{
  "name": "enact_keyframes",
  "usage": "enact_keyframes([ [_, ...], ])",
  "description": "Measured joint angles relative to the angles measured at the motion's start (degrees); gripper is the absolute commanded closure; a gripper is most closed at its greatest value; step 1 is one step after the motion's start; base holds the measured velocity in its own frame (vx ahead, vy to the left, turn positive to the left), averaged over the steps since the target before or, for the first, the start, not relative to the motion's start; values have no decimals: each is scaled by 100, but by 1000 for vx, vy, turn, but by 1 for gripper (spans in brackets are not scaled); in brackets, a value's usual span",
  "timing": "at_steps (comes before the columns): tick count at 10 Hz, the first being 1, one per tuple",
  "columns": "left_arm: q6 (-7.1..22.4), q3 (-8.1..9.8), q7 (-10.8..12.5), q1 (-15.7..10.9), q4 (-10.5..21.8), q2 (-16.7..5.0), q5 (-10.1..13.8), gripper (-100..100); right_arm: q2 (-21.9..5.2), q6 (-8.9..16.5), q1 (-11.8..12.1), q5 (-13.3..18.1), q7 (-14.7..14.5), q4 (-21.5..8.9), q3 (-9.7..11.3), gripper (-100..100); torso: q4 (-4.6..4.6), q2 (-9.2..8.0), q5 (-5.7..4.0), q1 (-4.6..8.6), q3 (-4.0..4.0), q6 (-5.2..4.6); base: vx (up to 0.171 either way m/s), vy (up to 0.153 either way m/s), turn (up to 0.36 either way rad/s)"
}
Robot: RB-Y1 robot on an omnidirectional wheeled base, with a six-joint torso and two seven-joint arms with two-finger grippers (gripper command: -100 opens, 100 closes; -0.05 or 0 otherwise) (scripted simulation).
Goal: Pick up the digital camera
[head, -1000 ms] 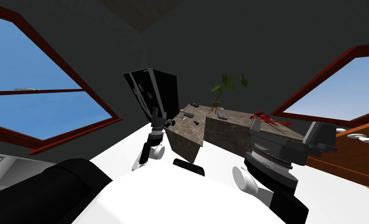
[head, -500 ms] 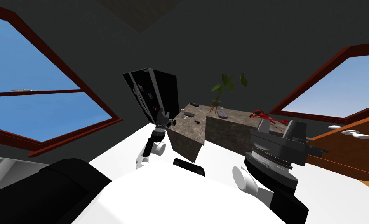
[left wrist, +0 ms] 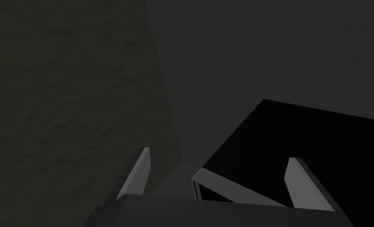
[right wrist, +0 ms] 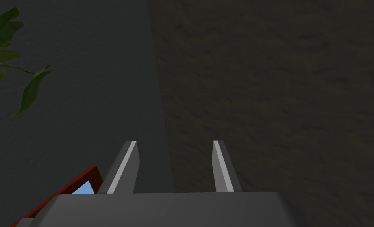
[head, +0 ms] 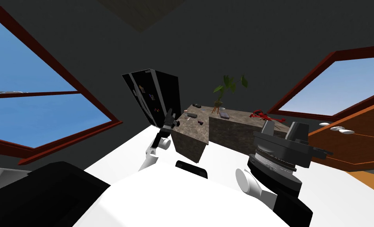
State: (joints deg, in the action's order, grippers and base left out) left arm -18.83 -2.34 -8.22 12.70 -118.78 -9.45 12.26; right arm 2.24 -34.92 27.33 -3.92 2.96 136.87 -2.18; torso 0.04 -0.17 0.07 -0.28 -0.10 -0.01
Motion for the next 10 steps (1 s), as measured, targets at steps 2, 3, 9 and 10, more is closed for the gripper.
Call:
enact_keyframes([
  [2,145,-2,-63,-314,354,-71,87,-100,0,0,0,0,0,0,0,0,-2,10,-2,11,6,0,-30,41,-86],
  [3,284,-6,-107,-435,482,-117,157,-100,0,0,0,0,0,0,0,0,-2,9,-2,10,5,0,-30,38,-33],
  [9,1032,-1,-285,-1260,1243,-188,363,-100,0,0,0,0,0,0,0,0,-2,10,-5,21,6,1,-26,24,-59],
  [10,1157,17,-298,-1414,1356,-220,396,-100,0,0,1,0,0,0,0,0,-3,13,-5,22,7,2,-7,7,0],
])
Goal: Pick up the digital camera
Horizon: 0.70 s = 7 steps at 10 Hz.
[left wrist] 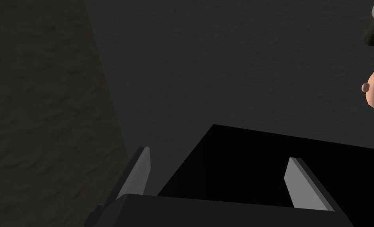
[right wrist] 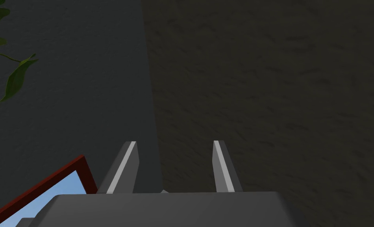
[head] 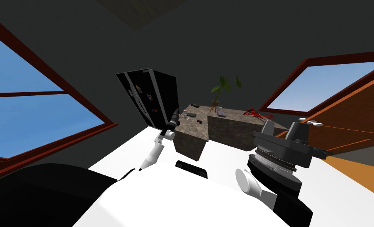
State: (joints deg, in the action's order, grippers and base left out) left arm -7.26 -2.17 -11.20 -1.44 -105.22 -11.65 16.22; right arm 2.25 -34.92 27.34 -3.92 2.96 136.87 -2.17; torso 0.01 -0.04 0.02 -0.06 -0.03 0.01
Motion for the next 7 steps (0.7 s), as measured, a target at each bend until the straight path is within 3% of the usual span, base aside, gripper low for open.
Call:
enact_keyframes([
  [3,218,13,-5,-343,421,-67,75,-100,0,0,0,0,0,0,0,0,-1,3,0,2,2,0,-20,13,-77],
  [7,773,39,-36,-994,1079,-161,193,-100,0,0,0,0,0,0,0,0,-1,1,-1,6,1,1,-20,6,-49],
])
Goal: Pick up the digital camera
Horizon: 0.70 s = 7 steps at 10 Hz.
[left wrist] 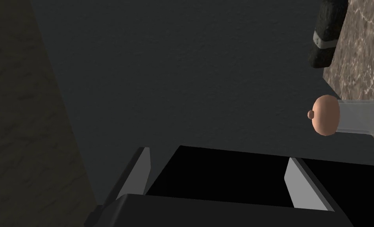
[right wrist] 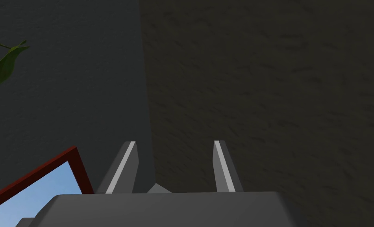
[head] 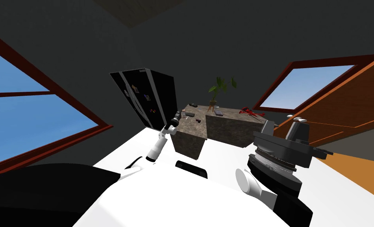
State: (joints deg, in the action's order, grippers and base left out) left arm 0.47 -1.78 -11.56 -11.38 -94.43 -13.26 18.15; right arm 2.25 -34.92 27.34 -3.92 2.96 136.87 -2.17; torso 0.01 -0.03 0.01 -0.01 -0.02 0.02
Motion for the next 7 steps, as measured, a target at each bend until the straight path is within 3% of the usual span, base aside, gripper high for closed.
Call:
enact_keyframes([
  [2,127,-17,4,-242,339,-66,48,-100,0,0,0,0,0,0,0,0,0,3,-1,1,2,-2,-16,1,-80],
  [7,801,-28,31,-868,1053,-206,161,-100,0,0,0,0,0,0,0,0,0,3,-1,4,1,2,-13,-5,-65],
])
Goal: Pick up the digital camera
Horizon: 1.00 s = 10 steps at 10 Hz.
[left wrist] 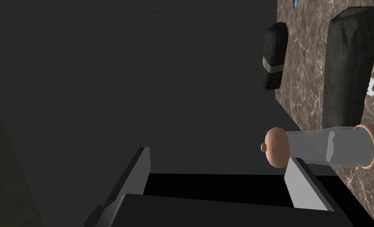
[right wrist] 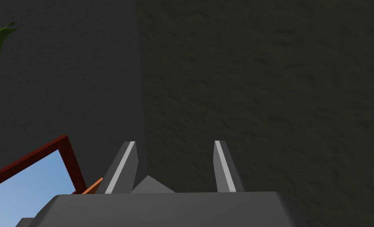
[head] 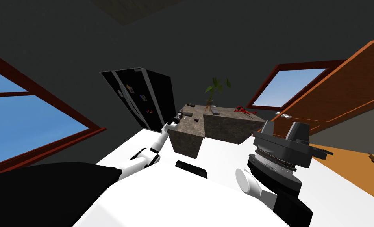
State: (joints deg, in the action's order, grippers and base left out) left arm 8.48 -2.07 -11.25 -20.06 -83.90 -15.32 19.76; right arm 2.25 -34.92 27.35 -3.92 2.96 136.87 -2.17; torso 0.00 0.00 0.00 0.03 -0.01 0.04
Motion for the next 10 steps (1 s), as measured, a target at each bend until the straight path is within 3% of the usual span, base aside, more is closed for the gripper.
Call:
enact_keyframes([
  [10,1260,7,133,-1385,1735,-156,62,-100,0,0,0,0,0,0,0,0,-2,7,-1,5,4,1,3,-17,-84],
])
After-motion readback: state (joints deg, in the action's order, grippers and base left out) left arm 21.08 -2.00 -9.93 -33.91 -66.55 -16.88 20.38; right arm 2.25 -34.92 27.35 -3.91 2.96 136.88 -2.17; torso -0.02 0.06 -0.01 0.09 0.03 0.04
